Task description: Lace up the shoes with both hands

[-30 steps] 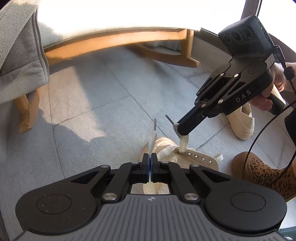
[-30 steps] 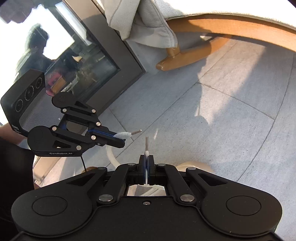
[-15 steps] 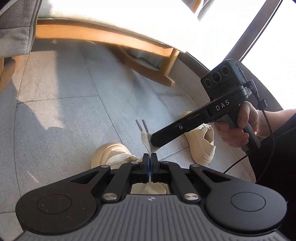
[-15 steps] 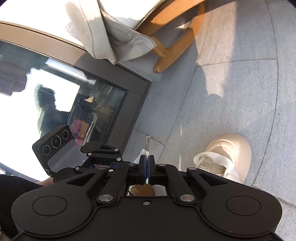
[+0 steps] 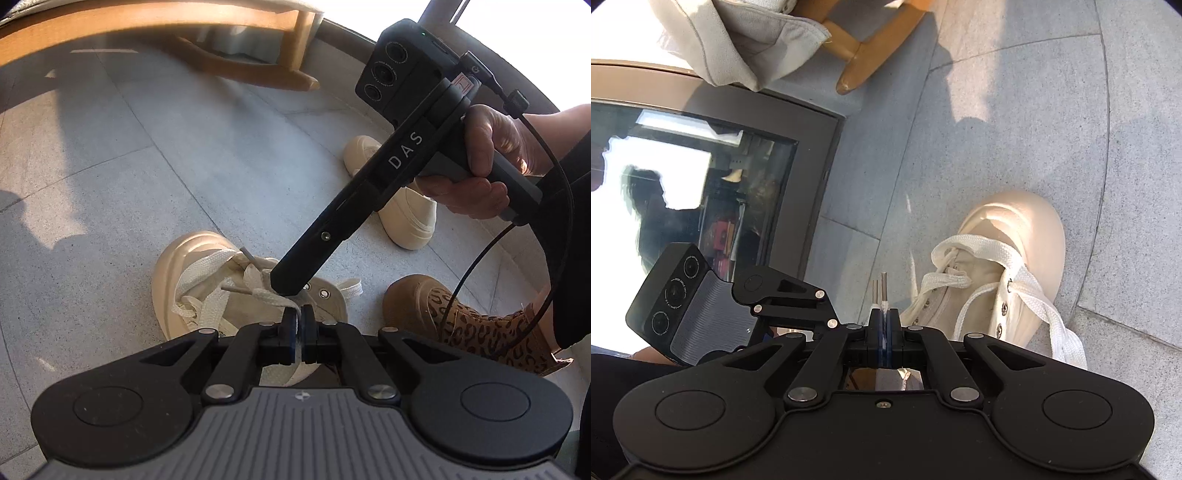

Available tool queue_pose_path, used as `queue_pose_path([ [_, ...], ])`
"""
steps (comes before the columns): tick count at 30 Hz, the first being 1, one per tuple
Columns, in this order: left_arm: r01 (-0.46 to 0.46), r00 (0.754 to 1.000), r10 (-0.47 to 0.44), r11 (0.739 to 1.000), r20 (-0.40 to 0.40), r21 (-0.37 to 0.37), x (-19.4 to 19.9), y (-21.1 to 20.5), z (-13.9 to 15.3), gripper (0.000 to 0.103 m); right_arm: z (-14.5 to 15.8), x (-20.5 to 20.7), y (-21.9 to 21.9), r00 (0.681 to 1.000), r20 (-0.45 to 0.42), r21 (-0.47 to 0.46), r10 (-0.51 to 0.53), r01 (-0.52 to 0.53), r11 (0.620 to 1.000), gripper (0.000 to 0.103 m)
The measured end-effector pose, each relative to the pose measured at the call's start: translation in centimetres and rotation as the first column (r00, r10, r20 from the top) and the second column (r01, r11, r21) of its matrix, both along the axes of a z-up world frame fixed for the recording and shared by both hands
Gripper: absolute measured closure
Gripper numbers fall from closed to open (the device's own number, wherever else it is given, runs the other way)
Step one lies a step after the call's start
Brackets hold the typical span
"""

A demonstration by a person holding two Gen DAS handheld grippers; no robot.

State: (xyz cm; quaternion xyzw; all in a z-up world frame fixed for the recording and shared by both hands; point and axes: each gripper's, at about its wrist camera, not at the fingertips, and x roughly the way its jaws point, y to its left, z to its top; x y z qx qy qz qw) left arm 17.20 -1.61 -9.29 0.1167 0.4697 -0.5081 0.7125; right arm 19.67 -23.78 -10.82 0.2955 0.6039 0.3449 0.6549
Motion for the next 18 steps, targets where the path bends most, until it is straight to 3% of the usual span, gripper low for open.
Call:
queue_pose_path([
  [8,0.097,0.994,-0.104,0.985,0.043,0.141,-0.5,-2.3,-1.7,0.102,-1.7,0.1,0.7,0.997,-0.059,-0.169,0.057,-0.066,0.983,0.1],
  [11,0.069,0.998,-0.07,0.981,-0.003,0.182,-0.2,-2.4,-2.2,0.102,-1.8,0.3,1.4,0.994,-0.059,-0.208,0.087,-0.097,0.973,0.1],
  [14,0.012,0.996,0.002,0.989,-0.094,0.148,0.8,-1.7,-2.5,0.102,-2.0,0.1,1.5,0.994,-0.08,-0.228,0.07,-0.087,0.97,0.1],
  [18,-0.061,0.973,0.087,0.99,-0.213,0.126,2.1,-0.9,-3.2,0.102,-1.9,-0.7,0.7,0.996,-0.088,-0.239,0.014,-0.035,0.971,0.1],
])
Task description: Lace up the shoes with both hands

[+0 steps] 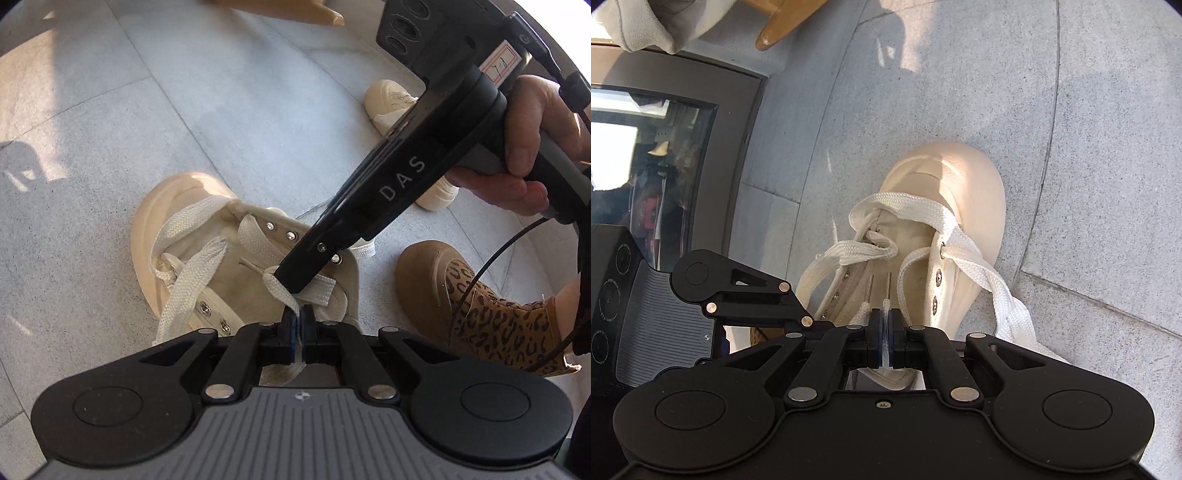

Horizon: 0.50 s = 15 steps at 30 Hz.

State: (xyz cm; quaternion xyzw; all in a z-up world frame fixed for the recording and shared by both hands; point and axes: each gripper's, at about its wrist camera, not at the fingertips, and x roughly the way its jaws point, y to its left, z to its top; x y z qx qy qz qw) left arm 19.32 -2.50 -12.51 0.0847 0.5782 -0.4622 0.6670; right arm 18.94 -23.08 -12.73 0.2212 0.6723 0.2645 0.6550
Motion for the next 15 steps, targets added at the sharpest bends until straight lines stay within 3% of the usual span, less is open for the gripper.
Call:
queue_pose_path([
  [9,-0.028,0.997,0.025,0.999,-0.077,-0.031,0.8,0.8,-0.8,0.102,0.0,-0.3,-0.3,1.0,-0.026,0.009,-0.015,0.015,1.0,0.098],
  [15,0.042,0.999,-0.042,0.999,-0.034,-0.012,0.3,0.2,-0.5,0.102,-0.4,0.9,-0.1,0.996,-0.087,0.026,-0.034,0.036,0.999,0.085],
])
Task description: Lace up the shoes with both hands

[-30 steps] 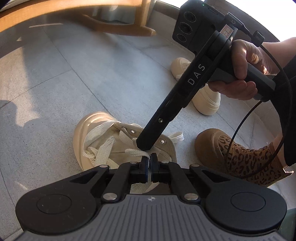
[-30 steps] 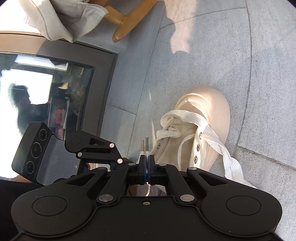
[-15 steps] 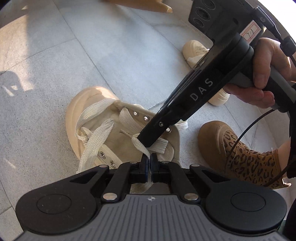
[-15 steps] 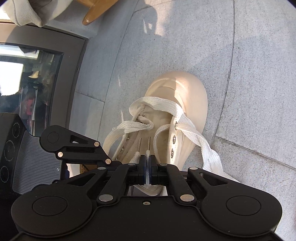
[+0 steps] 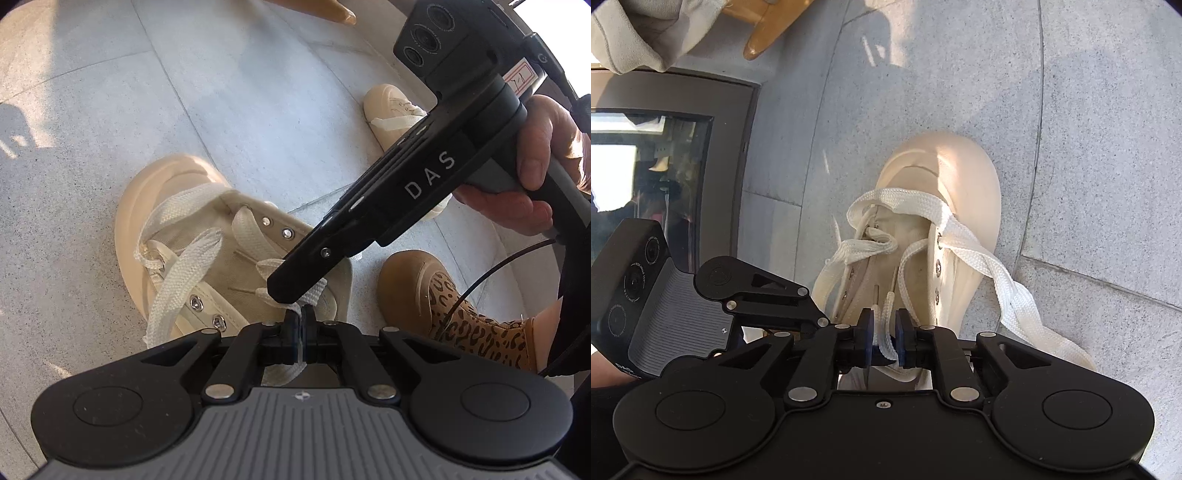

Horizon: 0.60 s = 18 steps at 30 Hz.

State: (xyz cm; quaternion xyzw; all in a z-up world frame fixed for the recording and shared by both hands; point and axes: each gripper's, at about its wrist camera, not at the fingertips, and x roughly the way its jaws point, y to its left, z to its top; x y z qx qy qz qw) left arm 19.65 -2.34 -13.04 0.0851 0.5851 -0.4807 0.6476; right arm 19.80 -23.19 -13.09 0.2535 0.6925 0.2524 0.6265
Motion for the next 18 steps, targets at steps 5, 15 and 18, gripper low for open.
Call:
queue_pose_path([
  [5,0.03,0.997,-0.032,0.999,0.072,0.029,-1.1,-0.7,0.4,0.102,0.9,0.9,1.8,0.995,0.025,-0.069,0.098,-0.096,0.993,0.077],
  [15,-0.039,0.997,0.04,0.999,0.068,-0.017,-0.7,0.3,0.4,0.102,1.9,0.6,1.7,0.992,0.056,-0.103,0.111,-0.105,0.989,0.077],
  [18,-0.03,0.994,0.03,1.0,0.109,0.001,-0.9,0.0,0.6,0.102,2.1,0.5,1.7,0.994,0.057,-0.1,0.097,-0.091,0.991,0.077],
])
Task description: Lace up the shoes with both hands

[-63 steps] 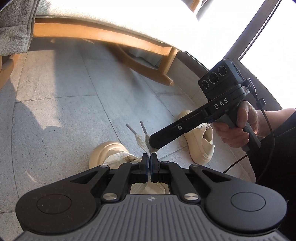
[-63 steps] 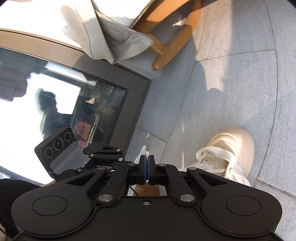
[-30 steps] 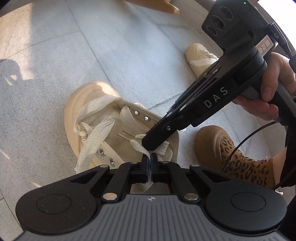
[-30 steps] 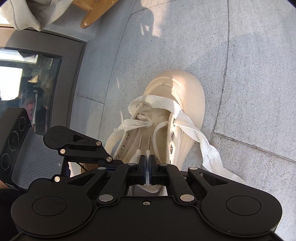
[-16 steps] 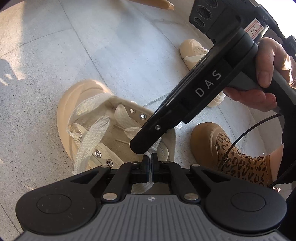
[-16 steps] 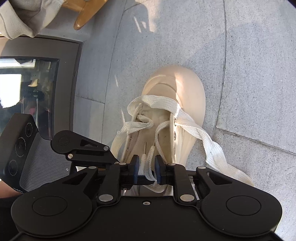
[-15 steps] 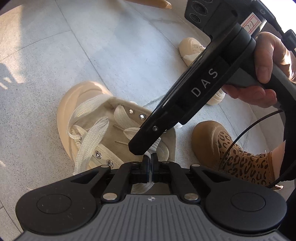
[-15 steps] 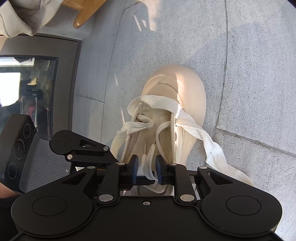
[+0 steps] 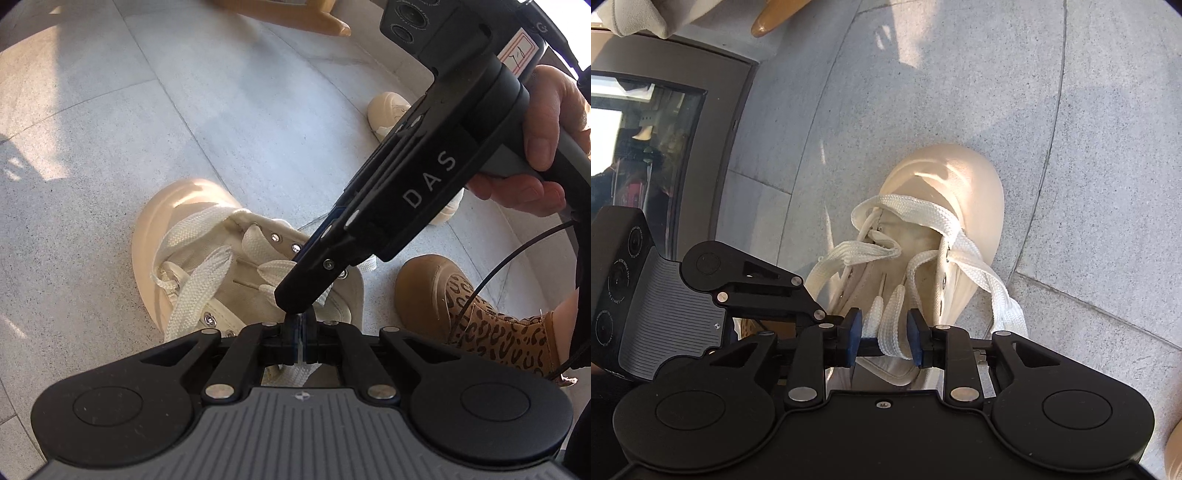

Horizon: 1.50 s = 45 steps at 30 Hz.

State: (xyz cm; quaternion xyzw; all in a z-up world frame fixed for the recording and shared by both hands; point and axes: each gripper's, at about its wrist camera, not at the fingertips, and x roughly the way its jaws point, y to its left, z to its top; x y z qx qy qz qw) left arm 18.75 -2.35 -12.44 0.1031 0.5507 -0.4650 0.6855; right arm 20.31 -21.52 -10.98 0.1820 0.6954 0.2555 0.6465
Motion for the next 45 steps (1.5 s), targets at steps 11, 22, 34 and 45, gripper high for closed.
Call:
queue_pose_path([
  [11,-0.038,0.997,0.036,0.999,-0.075,-0.026,1.2,0.7,-0.5,0.101,0.4,-0.6,0.0,0.998,0.023,0.003,0.062,-0.062,0.998,0.092],
  [22,0.006,0.994,-0.008,1.0,-0.106,-0.02,1.7,0.6,-0.7,0.1,2.1,-1.3,2.4,0.958,0.113,-0.11,0.265,-0.253,0.961,0.084],
  [34,0.03,0.994,-0.031,1.0,-0.106,-0.008,1.6,0.1,-0.7,0.096,2.3,1.6,2.4,0.994,0.021,-0.129,0.105,-0.101,0.986,0.067],
  [45,-0.022,0.996,0.022,1.0,-0.081,-0.002,0.1,-0.8,-0.7,0.096,1.4,2.9,5.3,0.99,-0.026,-0.223,0.139,-0.142,0.964,0.068],
])
